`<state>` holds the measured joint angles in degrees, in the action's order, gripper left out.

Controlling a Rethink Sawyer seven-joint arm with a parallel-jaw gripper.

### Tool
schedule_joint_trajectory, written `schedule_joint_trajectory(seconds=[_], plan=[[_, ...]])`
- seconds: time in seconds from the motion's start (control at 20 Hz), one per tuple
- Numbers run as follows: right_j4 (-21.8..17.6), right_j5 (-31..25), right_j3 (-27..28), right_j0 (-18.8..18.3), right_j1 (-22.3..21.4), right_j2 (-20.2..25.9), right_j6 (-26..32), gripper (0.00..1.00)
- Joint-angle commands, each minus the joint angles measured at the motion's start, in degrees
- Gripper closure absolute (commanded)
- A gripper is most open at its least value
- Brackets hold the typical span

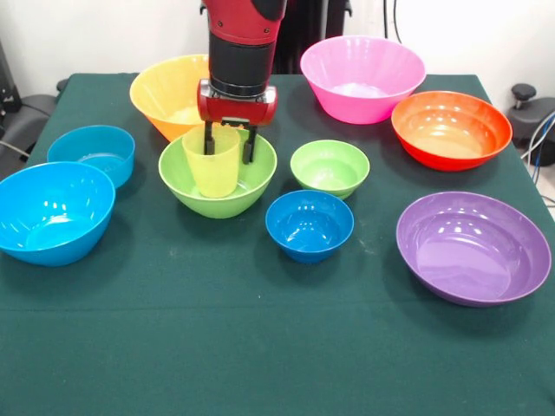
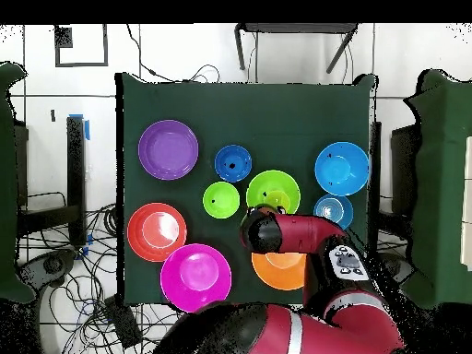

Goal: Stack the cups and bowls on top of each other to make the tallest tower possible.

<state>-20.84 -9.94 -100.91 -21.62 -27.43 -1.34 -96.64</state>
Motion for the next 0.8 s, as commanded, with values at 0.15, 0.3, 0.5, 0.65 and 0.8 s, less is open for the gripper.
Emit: schedule_joint_trajectory(seconds=[0.15, 0.3, 0.5, 0.65, 0.8], plan=[[3.1, -2.8, 1.6, 2.5, -1.2, 2.1, -8.2, 0.0], [3.8, -4.5, 0.6, 2.8, -3.1, 2.2, -7.7, 0.0], [4.8, -6.2, 0.1, 3.1, -4.5, 2.5, -7.1, 0.0], [5.3, -6.8, -0.1, 3.7, -5.1, 2.2, -7.1, 0.0], [5.9, -7.7, -0.3, 4.2, -5.8, 2.0, -7.1, 0.0]])
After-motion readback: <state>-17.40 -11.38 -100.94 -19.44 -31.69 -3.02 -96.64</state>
